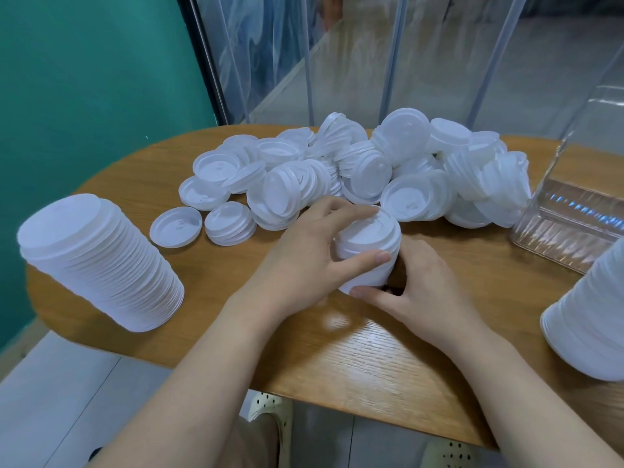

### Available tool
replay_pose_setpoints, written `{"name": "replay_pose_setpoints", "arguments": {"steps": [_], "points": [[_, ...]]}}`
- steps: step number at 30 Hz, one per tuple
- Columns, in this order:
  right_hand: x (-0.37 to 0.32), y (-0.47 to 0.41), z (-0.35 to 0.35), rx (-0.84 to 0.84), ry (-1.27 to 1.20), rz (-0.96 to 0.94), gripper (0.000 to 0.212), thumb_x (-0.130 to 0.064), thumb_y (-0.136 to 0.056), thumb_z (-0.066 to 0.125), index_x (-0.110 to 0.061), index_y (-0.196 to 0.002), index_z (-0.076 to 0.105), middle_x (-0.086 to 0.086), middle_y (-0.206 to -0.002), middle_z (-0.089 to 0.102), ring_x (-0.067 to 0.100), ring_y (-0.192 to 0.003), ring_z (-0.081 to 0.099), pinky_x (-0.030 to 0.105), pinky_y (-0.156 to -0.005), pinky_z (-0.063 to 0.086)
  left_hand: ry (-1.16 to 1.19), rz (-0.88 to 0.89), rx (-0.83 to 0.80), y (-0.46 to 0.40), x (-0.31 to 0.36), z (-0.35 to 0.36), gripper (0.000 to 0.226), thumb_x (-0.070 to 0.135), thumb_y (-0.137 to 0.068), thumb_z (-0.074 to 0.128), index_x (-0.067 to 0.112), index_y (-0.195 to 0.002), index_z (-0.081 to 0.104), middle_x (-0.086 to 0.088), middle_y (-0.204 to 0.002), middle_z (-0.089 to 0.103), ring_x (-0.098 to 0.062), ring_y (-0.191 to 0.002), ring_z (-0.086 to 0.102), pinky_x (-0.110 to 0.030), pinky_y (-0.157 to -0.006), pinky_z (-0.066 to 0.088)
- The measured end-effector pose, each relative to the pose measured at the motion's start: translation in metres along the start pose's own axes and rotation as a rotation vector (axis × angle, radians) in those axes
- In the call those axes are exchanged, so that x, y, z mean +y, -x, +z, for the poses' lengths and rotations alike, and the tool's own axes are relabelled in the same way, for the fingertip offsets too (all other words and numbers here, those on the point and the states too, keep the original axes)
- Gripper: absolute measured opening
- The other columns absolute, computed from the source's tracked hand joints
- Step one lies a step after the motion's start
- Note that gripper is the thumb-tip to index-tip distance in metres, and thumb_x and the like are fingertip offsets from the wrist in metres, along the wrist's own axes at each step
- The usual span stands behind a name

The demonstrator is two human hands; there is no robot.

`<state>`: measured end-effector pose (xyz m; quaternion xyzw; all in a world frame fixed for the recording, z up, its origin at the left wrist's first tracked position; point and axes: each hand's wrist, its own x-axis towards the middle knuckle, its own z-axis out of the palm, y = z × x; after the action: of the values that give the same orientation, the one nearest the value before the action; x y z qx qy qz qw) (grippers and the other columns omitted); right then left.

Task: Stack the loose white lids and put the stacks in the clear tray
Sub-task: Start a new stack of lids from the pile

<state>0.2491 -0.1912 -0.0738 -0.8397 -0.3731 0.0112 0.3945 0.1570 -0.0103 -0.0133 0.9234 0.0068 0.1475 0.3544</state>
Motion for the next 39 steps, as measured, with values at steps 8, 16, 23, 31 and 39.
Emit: {"name": "replay_pose_setpoints", "arguments": {"steps": [8,16,23,31,39], "points": [[0.001,-0.001,0.002,0.004,-0.015,-0.002,0.068,-0.073,-0.066,0.073,-0.04,-0.124,0.059,-0.02,-0.112,0.062,0.002,-0.107,0.052,0.031,-0.089,0.047,-0.066,0.011,-0.03,-0.002,0.003,-0.002,0.055,0.055,-0.089,0.071,0.039,-0.14,0.056,0.017,-0.13,0.05,0.002,-0.125,0.047,-0.012,-0.103,0.036],[0.002,0.001,0.001,-0.002,-0.038,0.008,0.066,-0.073,-0.066,0.073,-0.044,-0.123,0.056,-0.021,-0.11,0.062,0.003,-0.106,0.052,0.033,-0.088,0.048,-0.013,0.003,0.02,-0.001,-0.001,-0.001,0.068,0.058,-0.086,0.073,0.035,-0.145,0.049,0.02,-0.14,0.053,0.006,-0.131,0.045,-0.013,-0.108,0.035],[0.001,0.001,0.001,0.01,-0.042,0.02,0.063,-0.069,-0.067,0.077,-0.042,-0.121,0.057,-0.019,-0.105,0.061,0.004,-0.104,0.053,0.036,-0.088,0.049,-0.003,0.034,0.031,-0.003,-0.004,0.001,0.064,0.048,-0.082,0.082,0.029,-0.138,0.058,0.018,-0.133,0.058,0.005,-0.128,0.049,-0.008,-0.105,0.033],[0.002,0.001,0.0,-0.011,-0.021,0.056,0.063,-0.072,-0.066,0.077,-0.04,-0.116,0.056,-0.021,-0.103,0.06,0.001,-0.099,0.051,0.034,-0.084,0.048,-0.06,-0.009,0.347,-0.008,-0.034,-0.016,0.053,0.056,-0.092,0.057,0.021,-0.133,0.06,0.009,-0.127,0.059,-0.001,-0.119,0.052,-0.015,-0.101,0.037],[0.003,0.002,-0.001,-0.026,-0.021,0.08,0.067,-0.073,-0.066,0.077,-0.044,-0.121,0.053,-0.022,-0.107,0.057,0.001,-0.102,0.051,0.033,-0.085,0.047,-0.44,-0.284,0.346,-0.025,-0.093,-0.027,0.086,0.063,-0.085,0.07,0.021,-0.153,0.04,0.0,-0.147,0.047,-0.023,-0.135,0.036,-0.037,-0.112,0.026]]}}
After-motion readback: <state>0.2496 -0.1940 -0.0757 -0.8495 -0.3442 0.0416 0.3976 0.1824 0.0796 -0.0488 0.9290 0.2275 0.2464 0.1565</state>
